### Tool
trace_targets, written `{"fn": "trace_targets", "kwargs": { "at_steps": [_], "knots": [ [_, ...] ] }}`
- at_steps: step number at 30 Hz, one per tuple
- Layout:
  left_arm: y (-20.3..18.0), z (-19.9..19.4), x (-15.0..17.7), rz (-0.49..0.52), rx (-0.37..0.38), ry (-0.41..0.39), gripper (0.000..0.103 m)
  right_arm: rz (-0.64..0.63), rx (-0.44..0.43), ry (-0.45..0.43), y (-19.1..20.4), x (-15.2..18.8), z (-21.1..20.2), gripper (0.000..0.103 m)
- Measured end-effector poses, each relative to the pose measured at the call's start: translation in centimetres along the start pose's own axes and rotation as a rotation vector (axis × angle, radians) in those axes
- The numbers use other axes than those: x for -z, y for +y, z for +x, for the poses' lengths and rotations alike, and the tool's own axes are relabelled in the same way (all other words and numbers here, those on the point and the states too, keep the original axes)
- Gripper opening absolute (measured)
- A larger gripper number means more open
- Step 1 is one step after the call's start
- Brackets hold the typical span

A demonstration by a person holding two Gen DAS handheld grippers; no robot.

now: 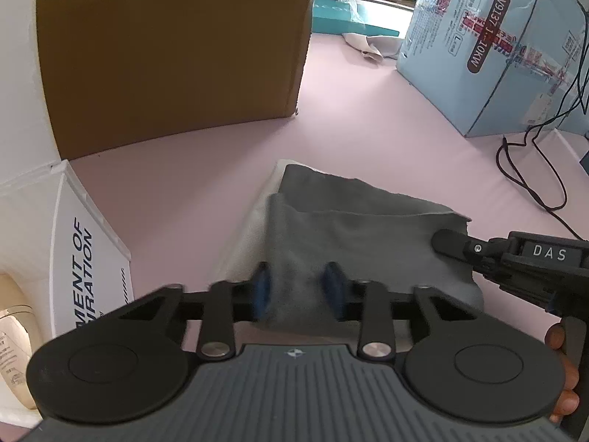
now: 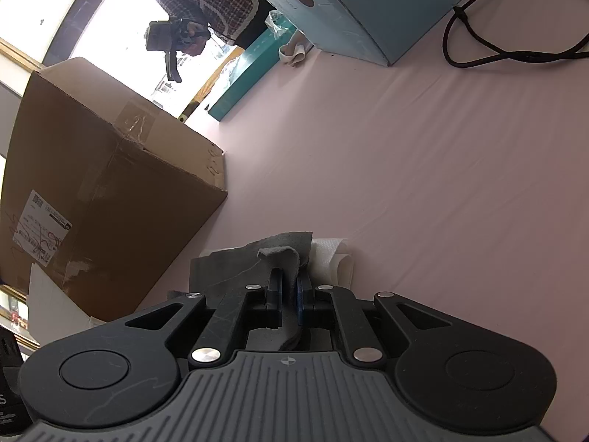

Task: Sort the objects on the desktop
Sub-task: 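Pinch the grey cloth with the left tool while the right tool grips its edge, then carry the grey cloth with both tools over the white box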

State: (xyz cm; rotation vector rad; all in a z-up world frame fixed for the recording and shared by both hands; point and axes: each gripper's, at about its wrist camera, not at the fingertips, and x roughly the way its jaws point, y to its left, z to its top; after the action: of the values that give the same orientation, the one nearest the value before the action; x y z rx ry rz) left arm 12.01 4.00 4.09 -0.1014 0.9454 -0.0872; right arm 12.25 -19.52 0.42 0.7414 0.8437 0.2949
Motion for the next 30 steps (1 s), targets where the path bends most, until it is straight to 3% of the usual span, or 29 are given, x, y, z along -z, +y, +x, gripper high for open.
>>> {"fn": "trace_targets", "kwargs": {
  "at_steps": [6,30],
  "knots": [
    [-0.8,-0.7,0.3,0.046,-0.020,-0.032,0.010,-0.014,-0.008,-0.012,0.2,0.1,-0.2,0.007],
    [-1.8,-5.7,0.4,0.094,-0.073,-0.244,0.010,-0.129,-0.189,-0.181,2.7,0.4,-3.5,0.007]
  ]
}}
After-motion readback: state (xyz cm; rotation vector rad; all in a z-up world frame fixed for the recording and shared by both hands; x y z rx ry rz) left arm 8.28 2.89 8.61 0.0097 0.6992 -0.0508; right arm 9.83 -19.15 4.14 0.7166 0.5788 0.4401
